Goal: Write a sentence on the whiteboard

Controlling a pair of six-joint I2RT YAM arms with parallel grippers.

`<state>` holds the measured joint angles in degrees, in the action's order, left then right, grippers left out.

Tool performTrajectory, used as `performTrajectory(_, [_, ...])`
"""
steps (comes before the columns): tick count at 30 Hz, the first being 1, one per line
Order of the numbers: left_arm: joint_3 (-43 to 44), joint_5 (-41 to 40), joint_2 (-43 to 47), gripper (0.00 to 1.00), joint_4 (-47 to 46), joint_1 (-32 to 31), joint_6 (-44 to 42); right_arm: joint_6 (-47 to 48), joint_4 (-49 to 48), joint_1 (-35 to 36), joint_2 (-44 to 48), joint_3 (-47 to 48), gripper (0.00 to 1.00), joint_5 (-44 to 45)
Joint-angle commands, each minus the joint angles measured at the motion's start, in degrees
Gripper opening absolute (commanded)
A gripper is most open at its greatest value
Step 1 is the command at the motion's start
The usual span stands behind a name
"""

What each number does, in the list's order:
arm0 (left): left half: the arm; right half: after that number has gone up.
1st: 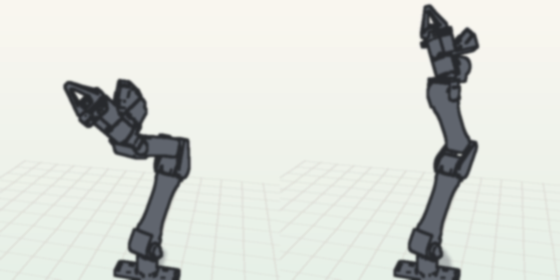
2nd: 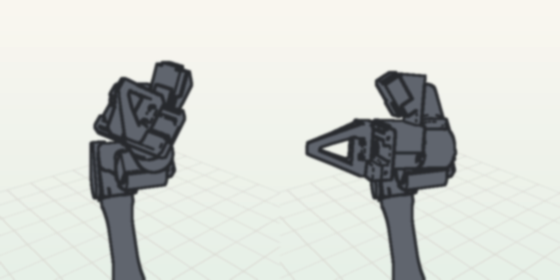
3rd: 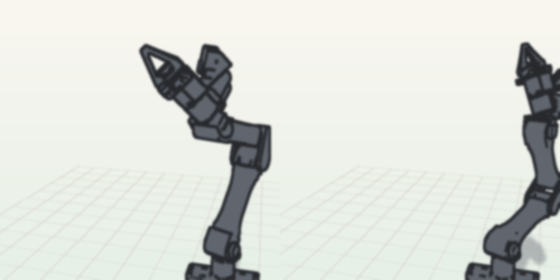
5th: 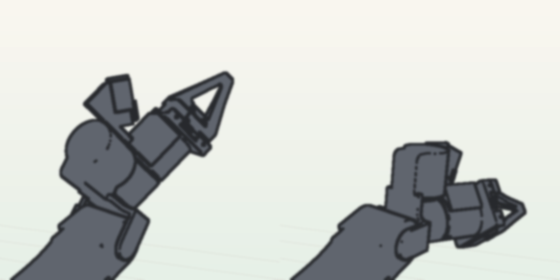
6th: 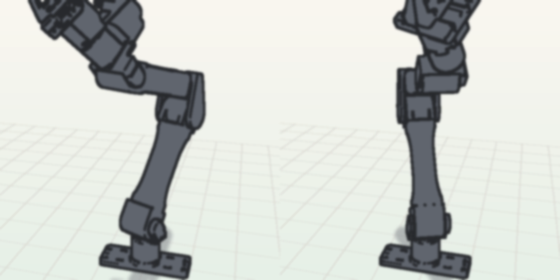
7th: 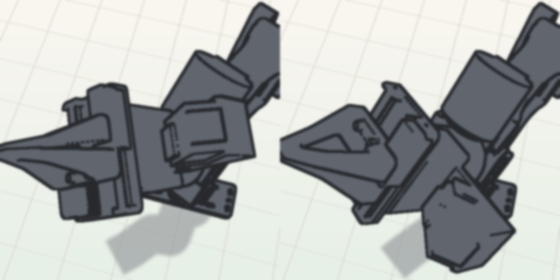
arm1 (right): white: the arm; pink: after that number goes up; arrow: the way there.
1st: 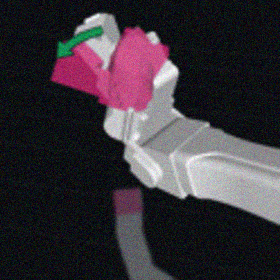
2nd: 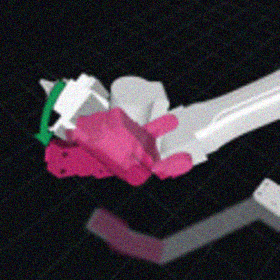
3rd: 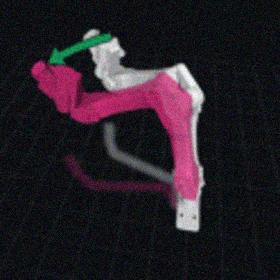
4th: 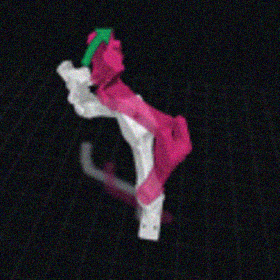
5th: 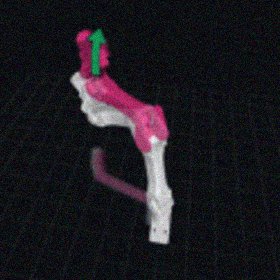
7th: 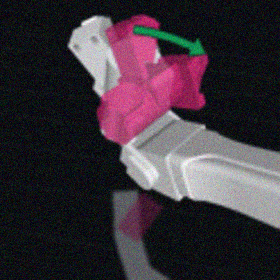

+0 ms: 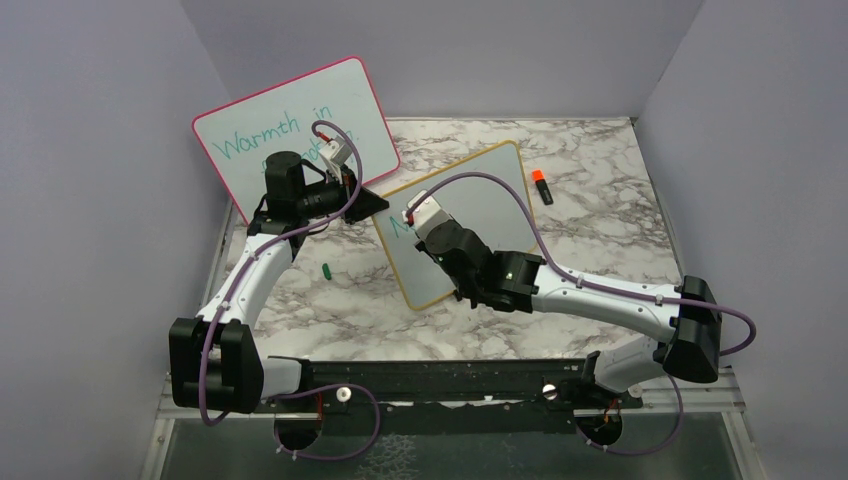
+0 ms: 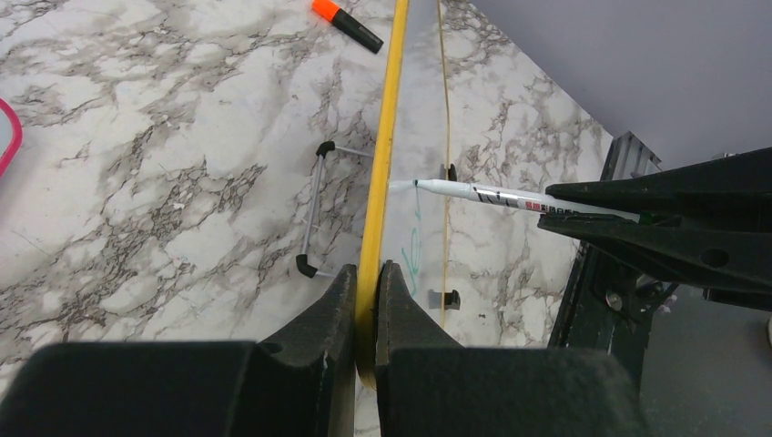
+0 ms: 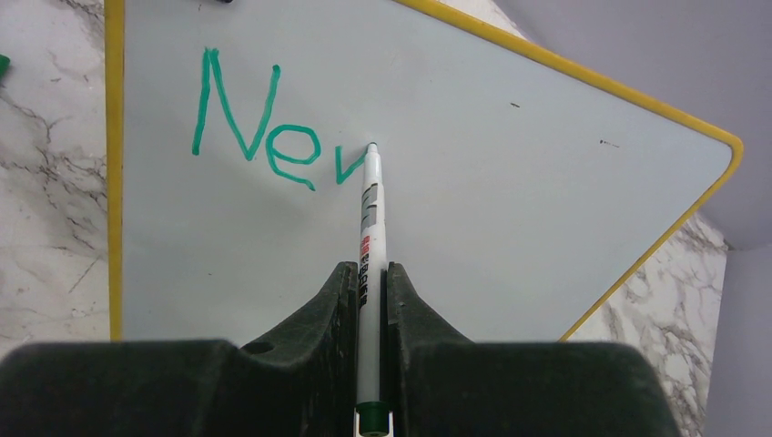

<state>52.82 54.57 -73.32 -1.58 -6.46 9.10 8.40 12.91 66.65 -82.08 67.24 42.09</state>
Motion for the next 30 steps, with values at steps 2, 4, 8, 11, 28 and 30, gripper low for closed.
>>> performTrajectory(2, [-0.21,-2.14,-1.87,0.0,4.39,-1.19,-3.74,-0.19,-0.62,-0.56,-0.71,1.59,0.0,0.17])
performTrajectory(4, [-0.17,-2.16,-1.84,0.0,4.34,-1.19,-3.74,-0.96,0.68,-0.54,-0.56,1.29,0.0,-0.1])
performTrajectory(8, [-0.17,-2.25,-1.87,0.0,4.48,-1.19,-3.72,-2.62,3.22,-0.56,-0.28,0.67,0.0,-0.75])
performTrajectory(11, [-0.16,-2.27,-2.0,0.0,4.49,-1.19,-3.74,-3.88,4.85,-0.56,-0.18,0.08,0.0,-1.15])
performTrajectory(28, [-0.17,-2.4,-1.75,0.0,4.58,-1.19,-3.92,-5.64,6.78,-0.56,0.52,-1.77,0.0,-0.17])
performTrajectory(30, [-0.17,-2.38,-1.83,0.0,4.58,-1.2,-3.92,-5.61,6.47,-0.55,0.82,-2.02,0.0,-0.16])
